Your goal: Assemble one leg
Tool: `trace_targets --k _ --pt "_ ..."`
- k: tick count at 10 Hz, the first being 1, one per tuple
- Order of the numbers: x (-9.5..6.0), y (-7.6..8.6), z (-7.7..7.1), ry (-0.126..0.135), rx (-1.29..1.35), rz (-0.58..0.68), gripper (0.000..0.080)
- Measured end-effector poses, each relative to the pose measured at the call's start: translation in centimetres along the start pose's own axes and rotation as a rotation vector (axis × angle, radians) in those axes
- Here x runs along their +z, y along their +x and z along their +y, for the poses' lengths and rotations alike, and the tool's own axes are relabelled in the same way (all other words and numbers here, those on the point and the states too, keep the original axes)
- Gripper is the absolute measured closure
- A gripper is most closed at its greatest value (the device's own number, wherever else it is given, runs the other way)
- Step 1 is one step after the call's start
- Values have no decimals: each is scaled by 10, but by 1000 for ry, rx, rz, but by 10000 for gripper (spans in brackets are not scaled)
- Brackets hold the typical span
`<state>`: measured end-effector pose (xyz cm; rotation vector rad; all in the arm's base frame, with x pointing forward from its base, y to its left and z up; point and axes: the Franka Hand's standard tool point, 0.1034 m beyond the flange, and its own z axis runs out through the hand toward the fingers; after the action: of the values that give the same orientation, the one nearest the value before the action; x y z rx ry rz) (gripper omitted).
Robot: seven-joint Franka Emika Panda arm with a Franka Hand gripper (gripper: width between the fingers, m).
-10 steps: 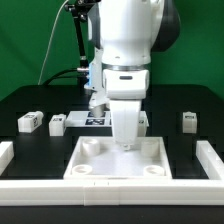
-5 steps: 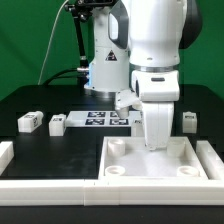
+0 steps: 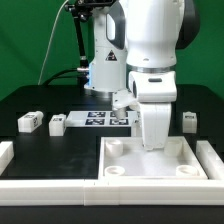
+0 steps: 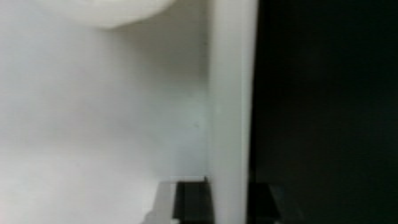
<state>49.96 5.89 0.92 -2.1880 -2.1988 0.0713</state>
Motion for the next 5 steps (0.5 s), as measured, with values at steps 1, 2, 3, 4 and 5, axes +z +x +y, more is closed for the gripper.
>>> trace_targets --k 1,2,3,4,5 --pt "0 0 0 1 0 0 715" --pt "1 0 0 1 1 0 579" --pt "1 0 0 1 1 0 443" --pt "1 0 0 2 1 0 443" --pt "1 0 -1 2 1 0 235"
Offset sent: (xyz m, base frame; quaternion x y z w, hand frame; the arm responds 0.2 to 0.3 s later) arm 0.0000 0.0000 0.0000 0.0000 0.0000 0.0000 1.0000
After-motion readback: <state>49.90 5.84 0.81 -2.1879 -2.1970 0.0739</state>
